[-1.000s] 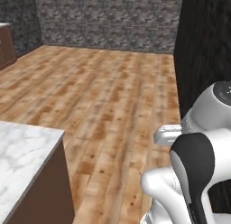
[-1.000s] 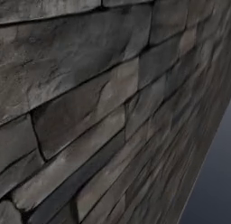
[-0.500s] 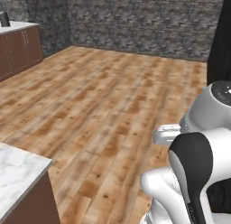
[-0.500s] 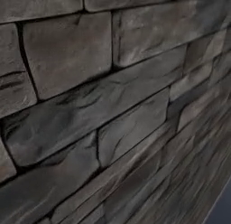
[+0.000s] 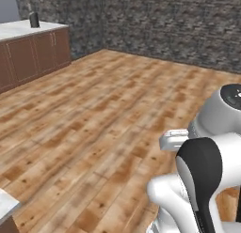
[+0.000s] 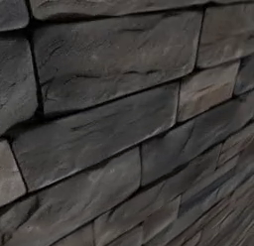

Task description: Gather the mushroom and lime from the fridge and place them on a tray on the dining counter. Then gather the chicken drumsticks from the fridge and place them on the other tray.

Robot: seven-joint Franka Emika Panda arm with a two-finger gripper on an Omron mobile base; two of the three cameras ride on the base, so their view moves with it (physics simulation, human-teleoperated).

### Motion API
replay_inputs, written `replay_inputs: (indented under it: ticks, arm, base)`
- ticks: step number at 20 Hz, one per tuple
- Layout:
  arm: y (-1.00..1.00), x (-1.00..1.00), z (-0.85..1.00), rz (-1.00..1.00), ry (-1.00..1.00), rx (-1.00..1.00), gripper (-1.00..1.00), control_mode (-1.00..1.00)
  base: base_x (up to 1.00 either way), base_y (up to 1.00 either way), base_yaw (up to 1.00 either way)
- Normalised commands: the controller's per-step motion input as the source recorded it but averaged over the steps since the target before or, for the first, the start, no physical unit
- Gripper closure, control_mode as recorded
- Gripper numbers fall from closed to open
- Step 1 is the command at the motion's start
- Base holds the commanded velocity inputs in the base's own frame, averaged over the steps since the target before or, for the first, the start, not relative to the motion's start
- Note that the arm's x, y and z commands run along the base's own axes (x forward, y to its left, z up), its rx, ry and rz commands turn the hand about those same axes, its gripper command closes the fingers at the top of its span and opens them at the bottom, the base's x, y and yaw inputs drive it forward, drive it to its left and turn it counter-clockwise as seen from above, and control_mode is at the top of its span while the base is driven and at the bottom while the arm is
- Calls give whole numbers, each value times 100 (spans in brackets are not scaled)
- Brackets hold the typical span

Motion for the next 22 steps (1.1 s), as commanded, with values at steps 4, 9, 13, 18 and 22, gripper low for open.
replay_inputs:
  ticks: [4,9,13,18,22]
  arm:
    - [0,0,0,0,0,0,100,100]
    - [0,0,0,0,0,0,100,100]
    - [0,0,0,0,0,0,100,100]
    - [0,0,0,0,0,0,100,100]
    - [0,0,0,0,0,0,100,100]
  base:
    - [94,-35,35]
    - [94,-32,36]
    - [93,-27,38]
    - [94,-26,39]
    - [94,-24,40]
